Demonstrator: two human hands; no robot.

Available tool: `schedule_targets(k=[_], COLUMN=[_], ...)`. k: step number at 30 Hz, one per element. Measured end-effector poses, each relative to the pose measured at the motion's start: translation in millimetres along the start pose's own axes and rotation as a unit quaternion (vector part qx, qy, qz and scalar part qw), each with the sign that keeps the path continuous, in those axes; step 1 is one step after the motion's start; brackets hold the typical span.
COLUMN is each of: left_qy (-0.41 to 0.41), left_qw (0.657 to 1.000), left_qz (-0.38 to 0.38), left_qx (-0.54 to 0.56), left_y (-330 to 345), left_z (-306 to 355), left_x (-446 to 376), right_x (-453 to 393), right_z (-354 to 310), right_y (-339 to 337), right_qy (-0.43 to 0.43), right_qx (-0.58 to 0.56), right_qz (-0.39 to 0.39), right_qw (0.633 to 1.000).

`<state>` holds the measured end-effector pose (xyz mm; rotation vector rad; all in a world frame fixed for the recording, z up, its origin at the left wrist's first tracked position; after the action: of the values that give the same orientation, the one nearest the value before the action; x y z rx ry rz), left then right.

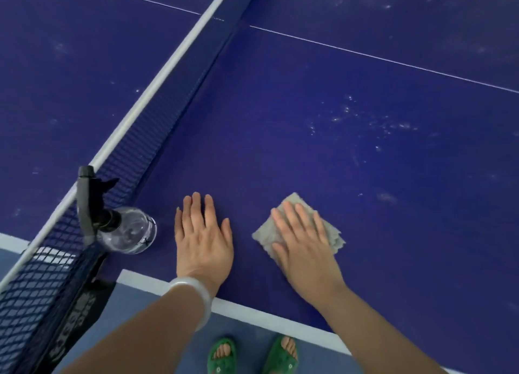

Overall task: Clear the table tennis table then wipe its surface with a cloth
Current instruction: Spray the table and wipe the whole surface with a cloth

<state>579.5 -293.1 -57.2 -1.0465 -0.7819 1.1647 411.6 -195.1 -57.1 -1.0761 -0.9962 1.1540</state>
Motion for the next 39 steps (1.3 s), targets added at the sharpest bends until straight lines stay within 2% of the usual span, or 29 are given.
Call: schedule_targets(k=[2,4,6,7,9,12,14,16,20,24,27,29,32,36,38,39], left_qy=[0.001,0.003,0.002,0.003,0.006,0.009,0.013,0.013,0.016,-0.007,0.099,0.135,0.106,0.132,0.138,0.138], left_qw=[1.000,1.000,1.000,1.000,1.000,1.000,1.000,0.999,0.998,0.986,0.967,0.963,0.975,0.988,0.988,0.988], left_qz=[-0.006,-0.008,-0.014,-0.017,-0.019,-0.015,-0.007,-0.005,-0.016,-0.010,-0.027,-0.065,-0.110,-0.075,-0.070,-0.071], left_qx=[0.001,0.004,0.008,0.007,0.006,0.015,0.024,0.032,0.054,0.169,0.232,0.223,0.159,0.036,0.015,0.008], left_y=[0,1,1,1,0,0,-1,-1,1,-6,-7,9,42,61,63,64], left_z=[1,2,2,2,3,4,3,2,1,2,61,111,158,167,166,166], left_x=[0,0,1,1,1,1,1,0,0,-2,18,39,63,74,75,75], right_x=[18,47,68,68,56,46,62,89,142,145,145,145,147,182,209,225], right_z=[72,141,152,137,83,-8,-20,7,70,72,70,71,72,94,133,159], right_y=[15,33,40,35,17,3,3,12,27,25,24,24,25,32,41,47], right_qy=[0.142,0.320,0.421,0.435,0.378,0.184,0.117,0.147,0.287,0.315,0.323,0.314,0.269,0.179,0.204,0.248], right_qx=[0.004,-0.057,-0.105,-0.101,-0.072,-0.063,-0.058,-0.042,-0.032,-0.037,-0.035,-0.035,-0.043,-0.034,-0.021,-0.021], right_qz=[-0.003,-0.054,-0.084,-0.075,-0.028,-0.022,-0.028,-0.025,-0.038,-0.027,-0.031,-0.028,-0.029,-0.035,-0.037,-0.040], right_qw=[0.990,0.944,0.897,0.892,0.922,0.981,0.991,0.988,0.956,0.948,0.945,0.948,0.962,0.983,0.978,0.968])
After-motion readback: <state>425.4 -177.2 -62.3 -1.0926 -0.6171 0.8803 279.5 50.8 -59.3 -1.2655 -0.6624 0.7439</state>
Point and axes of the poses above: each hand's wrist, its own x-axis away from the middle knuckle, its own y-axis out of the palm, z = x × y, the point moved 8 cm from there along -x, towards the middle knuckle, and after that the axes turned 11 degrees about x, right-handed, at the moved point
